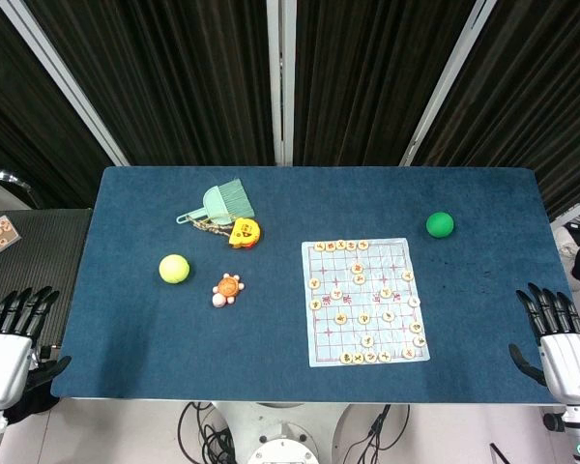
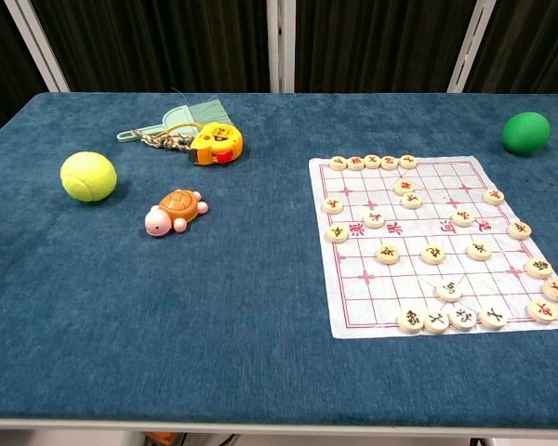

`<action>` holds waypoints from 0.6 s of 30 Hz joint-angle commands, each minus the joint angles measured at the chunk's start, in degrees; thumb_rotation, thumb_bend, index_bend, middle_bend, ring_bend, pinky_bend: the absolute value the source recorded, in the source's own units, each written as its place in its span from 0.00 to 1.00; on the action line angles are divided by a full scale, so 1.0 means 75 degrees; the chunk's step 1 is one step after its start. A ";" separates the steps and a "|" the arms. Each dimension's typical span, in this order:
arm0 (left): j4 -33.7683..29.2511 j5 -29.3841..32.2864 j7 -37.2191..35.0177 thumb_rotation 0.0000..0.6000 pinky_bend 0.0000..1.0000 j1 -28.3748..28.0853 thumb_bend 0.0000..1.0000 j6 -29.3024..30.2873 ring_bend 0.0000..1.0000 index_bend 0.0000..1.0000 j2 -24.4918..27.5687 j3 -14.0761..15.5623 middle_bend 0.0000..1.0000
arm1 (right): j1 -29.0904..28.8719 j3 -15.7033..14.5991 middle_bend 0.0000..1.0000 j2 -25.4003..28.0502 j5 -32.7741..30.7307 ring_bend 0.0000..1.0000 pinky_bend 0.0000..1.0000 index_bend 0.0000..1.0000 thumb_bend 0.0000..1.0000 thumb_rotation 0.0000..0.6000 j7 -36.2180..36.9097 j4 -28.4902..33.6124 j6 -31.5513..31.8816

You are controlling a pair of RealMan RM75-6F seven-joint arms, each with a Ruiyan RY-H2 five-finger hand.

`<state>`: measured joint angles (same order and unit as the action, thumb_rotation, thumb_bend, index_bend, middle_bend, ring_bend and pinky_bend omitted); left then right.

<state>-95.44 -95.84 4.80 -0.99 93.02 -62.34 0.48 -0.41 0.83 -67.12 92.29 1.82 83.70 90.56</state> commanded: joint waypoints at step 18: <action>-0.0031 -0.0103 0.0011 1.00 0.00 0.0054 0.13 0.0064 0.00 0.09 0.0020 0.0063 0.06 | -0.0283 -0.0202 0.00 -0.0063 0.0382 0.00 0.00 0.00 0.24 1.00 -0.0596 0.0148 -0.0450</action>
<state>-95.68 -96.61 4.88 -0.59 93.50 -62.20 0.94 -1.98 -0.34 -67.41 94.59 -1.84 84.57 87.97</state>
